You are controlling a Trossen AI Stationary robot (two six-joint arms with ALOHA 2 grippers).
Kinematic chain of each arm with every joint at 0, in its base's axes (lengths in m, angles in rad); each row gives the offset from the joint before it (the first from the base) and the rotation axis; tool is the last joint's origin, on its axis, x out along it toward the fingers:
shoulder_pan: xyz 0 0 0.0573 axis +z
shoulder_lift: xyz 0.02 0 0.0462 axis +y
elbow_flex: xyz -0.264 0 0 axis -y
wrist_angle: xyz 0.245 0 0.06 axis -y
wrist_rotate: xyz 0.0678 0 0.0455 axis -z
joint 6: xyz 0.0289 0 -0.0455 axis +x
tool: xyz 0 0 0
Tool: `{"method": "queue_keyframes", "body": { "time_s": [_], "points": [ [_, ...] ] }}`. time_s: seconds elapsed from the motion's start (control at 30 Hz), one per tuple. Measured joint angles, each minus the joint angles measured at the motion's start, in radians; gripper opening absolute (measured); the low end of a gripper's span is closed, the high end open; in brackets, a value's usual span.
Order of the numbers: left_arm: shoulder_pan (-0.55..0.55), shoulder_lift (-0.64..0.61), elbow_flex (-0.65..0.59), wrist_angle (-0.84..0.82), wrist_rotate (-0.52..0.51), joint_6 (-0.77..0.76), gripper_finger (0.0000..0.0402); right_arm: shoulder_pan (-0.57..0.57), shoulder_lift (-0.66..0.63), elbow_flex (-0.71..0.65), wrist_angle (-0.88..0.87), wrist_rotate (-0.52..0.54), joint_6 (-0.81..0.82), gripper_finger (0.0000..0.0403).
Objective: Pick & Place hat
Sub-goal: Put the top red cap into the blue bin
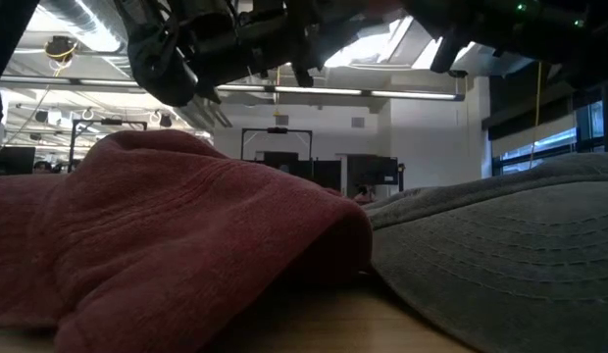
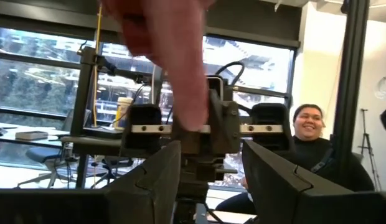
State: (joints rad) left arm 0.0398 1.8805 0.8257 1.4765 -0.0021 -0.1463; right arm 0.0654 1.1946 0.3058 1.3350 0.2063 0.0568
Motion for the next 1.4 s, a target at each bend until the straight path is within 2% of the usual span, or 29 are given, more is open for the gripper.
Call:
{"method": "queue_keyframes", "body": {
  "time_s": [0.6, 0.83, 1.0, 1.27, 1.4],
  "points": [
    [0.005, 0.000, 0.000, 0.061, 0.027, 0.004, 0.0162, 0.059, 0.000, 0.000, -0.035, 0.000, 0.015, 0.0016],
    [0.005, 0.000, 0.001, 0.090, 0.059, 0.063, 0.0158, 0.064, 0.000, 0.000, -0.083, 0.011, -0.005, 0.0016],
    [0.006, 0.000, 0.005, 0.090, 0.059, 0.079, 0.0122, 0.064, 0.000, 0.000, -0.091, 0.029, -0.028, 0.0016],
    [0.006, 0.000, 0.005, 0.090, 0.073, 0.140, 0.0016, 0.063, 0.000, 0.000, -0.129, 0.029, -0.034, 0.0032],
    [0.008, 0.000, 0.005, 0.084, 0.109, 0.142, 0.0013, 0.063, -0.001, 0.000, -0.170, -0.003, -0.107, 0.0047]
  ]
}}
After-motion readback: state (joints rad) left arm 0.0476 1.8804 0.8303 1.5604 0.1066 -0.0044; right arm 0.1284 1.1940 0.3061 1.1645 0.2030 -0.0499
